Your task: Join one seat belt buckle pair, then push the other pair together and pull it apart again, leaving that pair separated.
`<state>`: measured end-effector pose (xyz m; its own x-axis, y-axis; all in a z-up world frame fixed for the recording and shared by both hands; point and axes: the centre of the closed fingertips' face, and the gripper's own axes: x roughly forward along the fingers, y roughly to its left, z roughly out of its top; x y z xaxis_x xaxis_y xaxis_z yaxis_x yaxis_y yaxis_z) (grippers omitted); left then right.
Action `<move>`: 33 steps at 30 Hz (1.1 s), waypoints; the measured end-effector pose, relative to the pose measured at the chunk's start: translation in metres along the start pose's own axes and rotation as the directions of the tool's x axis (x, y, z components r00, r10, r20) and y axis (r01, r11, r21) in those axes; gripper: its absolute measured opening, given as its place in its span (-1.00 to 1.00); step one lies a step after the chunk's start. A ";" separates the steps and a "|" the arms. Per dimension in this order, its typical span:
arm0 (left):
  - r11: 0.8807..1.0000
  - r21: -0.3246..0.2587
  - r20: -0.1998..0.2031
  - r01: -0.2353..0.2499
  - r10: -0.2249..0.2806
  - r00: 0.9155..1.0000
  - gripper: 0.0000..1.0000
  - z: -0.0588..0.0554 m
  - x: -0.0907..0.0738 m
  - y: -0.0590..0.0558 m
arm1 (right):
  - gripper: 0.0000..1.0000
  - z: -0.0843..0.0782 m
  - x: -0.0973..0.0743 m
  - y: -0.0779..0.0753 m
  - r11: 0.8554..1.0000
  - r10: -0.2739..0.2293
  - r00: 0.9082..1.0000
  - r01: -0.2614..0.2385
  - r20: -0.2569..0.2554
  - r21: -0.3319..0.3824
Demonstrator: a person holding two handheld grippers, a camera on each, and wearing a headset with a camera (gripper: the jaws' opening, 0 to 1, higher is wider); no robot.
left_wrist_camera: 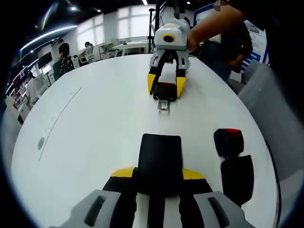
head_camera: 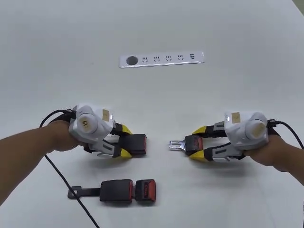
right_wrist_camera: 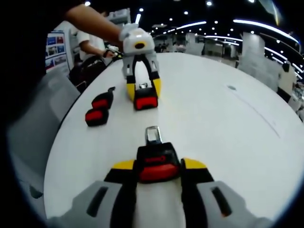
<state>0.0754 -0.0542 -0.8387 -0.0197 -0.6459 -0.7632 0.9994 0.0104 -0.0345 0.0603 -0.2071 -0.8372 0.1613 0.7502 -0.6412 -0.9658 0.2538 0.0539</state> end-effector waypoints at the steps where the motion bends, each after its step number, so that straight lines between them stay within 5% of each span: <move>1: 1.000 0.000 0.000 0.000 0.000 1.000 -0.30 0.000 0.000 0.000 | -0.28 -0.001 -0.002 0.000 1.000 -0.002 1.000 0.002 0.001 0.002; 20: 1.000 -0.004 0.002 0.000 0.000 1.000 -0.30 0.003 -0.001 -0.001 | -0.28 -0.021 -0.032 -0.001 1.000 -0.019 1.000 0.019 -0.025 0.018; 33: 1.000 0.001 -0.003 -0.005 0.005 1.000 -0.29 0.006 -0.001 -0.003 | -0.26 -0.021 -0.034 0.001 1.000 -0.017 0.999 0.017 -0.028 0.015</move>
<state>0.0722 -0.0582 -0.8337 -0.0149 -0.6432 -0.7655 0.9995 0.0127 -0.0302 0.0497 -0.2452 -0.8308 0.1720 0.7283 -0.6633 -0.9596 0.2761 0.0544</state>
